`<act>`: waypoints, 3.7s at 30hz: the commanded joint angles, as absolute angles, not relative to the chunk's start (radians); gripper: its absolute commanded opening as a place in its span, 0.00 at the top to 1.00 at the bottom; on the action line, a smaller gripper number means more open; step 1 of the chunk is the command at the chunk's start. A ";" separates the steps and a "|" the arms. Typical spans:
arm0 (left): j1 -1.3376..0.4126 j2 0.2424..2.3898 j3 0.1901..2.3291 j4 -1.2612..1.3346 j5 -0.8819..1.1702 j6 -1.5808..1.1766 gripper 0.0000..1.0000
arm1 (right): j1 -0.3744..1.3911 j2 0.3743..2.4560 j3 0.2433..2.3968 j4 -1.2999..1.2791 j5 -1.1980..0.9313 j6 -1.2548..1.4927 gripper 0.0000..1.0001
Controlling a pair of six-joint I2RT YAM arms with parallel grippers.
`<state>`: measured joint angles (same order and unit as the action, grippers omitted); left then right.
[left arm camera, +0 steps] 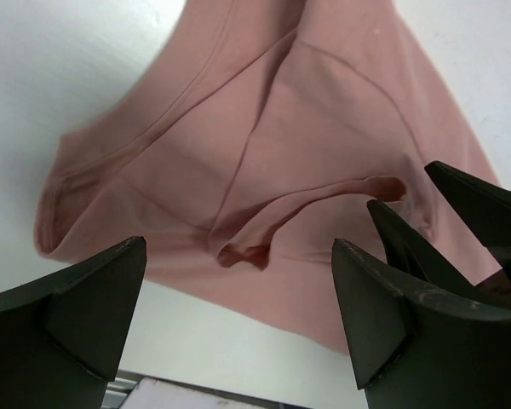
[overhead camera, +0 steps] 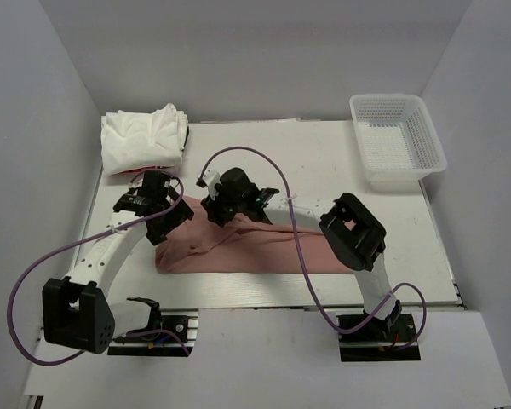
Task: Fold and stack the t-shirts
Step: Fold the other side of the tshirt into a rectangle, then rotate the tshirt 90 degrees
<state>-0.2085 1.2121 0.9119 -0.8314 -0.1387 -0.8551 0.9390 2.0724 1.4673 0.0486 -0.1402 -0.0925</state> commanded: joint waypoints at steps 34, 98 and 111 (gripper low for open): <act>-0.207 1.160 0.876 -0.857 -0.158 -0.842 0.01 | 1.042 1.593 0.862 0.245 -0.070 0.089 0.76; -0.368 2.832 2.332 -0.404 0.365 -0.822 0.01 | 1.063 1.384 0.702 -0.253 -0.251 0.416 0.10; -0.359 2.821 2.451 -0.273 0.209 -0.890 0.01 | 1.106 1.247 0.788 -0.363 -0.016 0.465 0.10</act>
<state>-0.3737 2.7777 2.4508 -0.1757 0.3328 -0.8974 1.1019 1.3193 0.7448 -0.3130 -0.0967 0.4316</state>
